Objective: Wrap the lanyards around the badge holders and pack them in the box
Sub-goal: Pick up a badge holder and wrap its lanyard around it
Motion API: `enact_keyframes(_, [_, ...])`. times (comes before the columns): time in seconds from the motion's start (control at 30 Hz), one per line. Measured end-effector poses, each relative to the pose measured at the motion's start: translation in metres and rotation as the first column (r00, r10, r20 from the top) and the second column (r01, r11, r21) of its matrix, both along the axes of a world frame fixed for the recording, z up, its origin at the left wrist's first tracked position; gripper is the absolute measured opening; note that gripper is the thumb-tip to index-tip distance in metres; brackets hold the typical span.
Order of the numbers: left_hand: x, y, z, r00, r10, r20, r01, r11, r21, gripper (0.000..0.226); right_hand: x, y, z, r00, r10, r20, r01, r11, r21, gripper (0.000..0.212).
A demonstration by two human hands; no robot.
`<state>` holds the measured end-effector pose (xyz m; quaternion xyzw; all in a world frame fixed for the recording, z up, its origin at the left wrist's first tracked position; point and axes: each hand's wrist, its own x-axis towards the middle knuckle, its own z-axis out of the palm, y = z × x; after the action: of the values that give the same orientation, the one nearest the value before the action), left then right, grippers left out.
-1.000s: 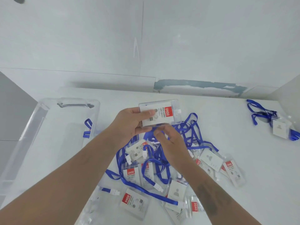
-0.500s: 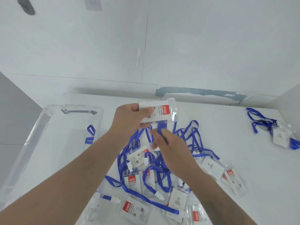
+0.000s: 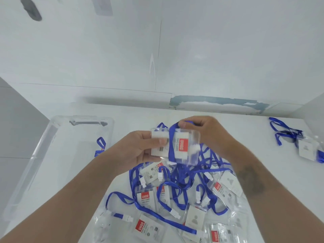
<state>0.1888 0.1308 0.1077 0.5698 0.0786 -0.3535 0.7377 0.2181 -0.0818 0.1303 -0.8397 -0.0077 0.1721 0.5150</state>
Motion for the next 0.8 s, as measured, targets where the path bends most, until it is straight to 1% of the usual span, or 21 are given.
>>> enact_keyframes(0.03, [0.000,-0.001,-0.001,0.997,0.071,-0.024,-0.072,0.996,-0.049,0.023,-0.005,0.005,-0.012,0.999,-0.010,-0.034,0.010,1.000,-0.008,0.025])
enact_keyframes(0.07, [0.002,-0.003,-0.001,0.987,0.152,-0.048,-0.155,0.984,-0.083,0.023,-0.012,0.012,-0.022,0.997,0.003,-0.076,-0.007,0.999,-0.049,0.028])
enact_keyframes(0.1, [0.003,-0.003,-0.002,0.970,0.233,-0.071,-0.239,0.966,-0.101,0.024,-0.021,0.021,-0.031,0.994,0.026,-0.106,-0.036,0.995,-0.093,0.027])
enact_keyframes(0.13, [0.006,-0.003,-0.003,0.949,0.304,-0.082,-0.311,0.946,-0.094,0.024,-0.032,0.030,-0.036,0.992,0.052,-0.111,-0.065,0.991,-0.118,0.028])
enact_keyframes(0.17, [0.008,-0.004,-0.005,0.933,0.355,-0.065,-0.358,0.932,-0.049,0.023,-0.042,0.037,-0.038,0.992,0.090,-0.088,-0.102,0.985,-0.137,0.033])
enact_keyframes(0.2, [0.009,-0.002,-0.008,0.923,0.383,-0.019,-0.383,0.923,0.031,0.020,-0.051,0.044,-0.040,0.986,0.154,-0.058,-0.162,0.969,-0.188,0.039])
enact_keyframes(0.23, [0.010,-0.002,-0.011,0.919,0.391,0.046,-0.393,0.909,0.136,0.014,-0.058,0.047,-0.037,0.972,0.233,-0.025,-0.230,0.928,-0.294,0.041])
enact_keyframes(0.27, [0.009,-0.001,-0.013,0.916,0.383,0.119,-0.400,0.881,0.254,0.006,-0.062,0.048,-0.032,0.948,0.319,-0.008,-0.293,0.860,-0.419,0.040])
enact_keyframes(0.3, [0.009,0.001,-0.014,0.915,0.354,0.194,-0.403,0.840,0.364,0.003,-0.062,0.049,-0.026,0.922,0.387,-0.002,-0.332,0.789,-0.517,0.038])
enact_keyframes(0.33, [0.009,0.003,-0.016,0.916,0.302,0.263,-0.394,0.799,0.454,0.009,-0.062,0.049,-0.017,0.904,0.427,0.001,-0.349,0.740,-0.575,0.036])
enact_keyframes(0.37, [0.008,0.005,-0.017,0.921,0.240,0.307,-0.373,0.774,0.512,0.013,-0.060,0.048,-0.007,0.893,0.450,0.020,-0.349,0.721,-0.598,0.034])
enact_keyframes(0.43, [0.005,0.009,-0.016,0.944,0.120,0.307,-0.282,0.778,0.561,0.014,-0.053,0.042,0.012,0.883,0.465,0.058,-0.339,0.719,-0.607,0.031])
enact_keyframes(0.5, [0.002,0.015,-0.015,0.973,0.004,0.230,-0.139,0.805,0.577,0.006,-0.040,0.033,0.028,0.915,0.395,0.079,-0.303,0.805,-0.510,0.021])
enact_keyframes(0.57, [-0.001,0.020,-0.012,0.982,-0.137,0.130,0.042,0.829,0.558,0.009,-0.025,0.023,0.036,0.951,0.294,0.092,-0.243,0.899,-0.364,0.011])
enact_keyframes(0.6, [-0.002,0.023,-0.010,0.978,-0.191,0.087,0.122,0.854,0.505,0.012,-0.018,0.021,0.037,0.964,0.250,0.086,-0.218,0.934,-0.283,0.008])
enact_keyframes(0.63, [-0.004,0.026,-0.008,0.974,-0.219,0.056,0.177,0.893,0.413,0.018,-0.012,0.019,0.033,0.977,0.205,0.066,-0.188,0.962,-0.198,0.006])
enact_keyframes(0.67, [-0.005,0.029,-0.008,0.975,-0.219,0.038,0.198,0.934,0.298,0.025,-0.008,0.018,0.028,0.987,0.154,0.037,-0.149,0.982,-0.112,0.006])
enact_keyframes(0.7, [-0.006,0.031,-0.007,0.982,-0.189,0.019,0.182,0.967,0.178,0.031,-0.005,0.017,0.018,0.995,0.096,-0.003,-0.096,0.995,-0.022,0.007])
enact_keyframes(0.73, [-0.007,0.032,-0.006,0.991,-0.135,-0.006,0.135,0.988,0.073,0.034,-0.004,0.019,0.007,0.998,0.032,-0.061,-0.028,0.997,0.069,0.009])
enact_keyframes(0.8, [-0.008,0.031,-0.004,0.998,0.019,-0.055,-0.023,0.998,-0.060,0.032,-0.010,0.027,-0.017,0.983,-0.066,-0.174,0.092,0.985,0.149,0.017])
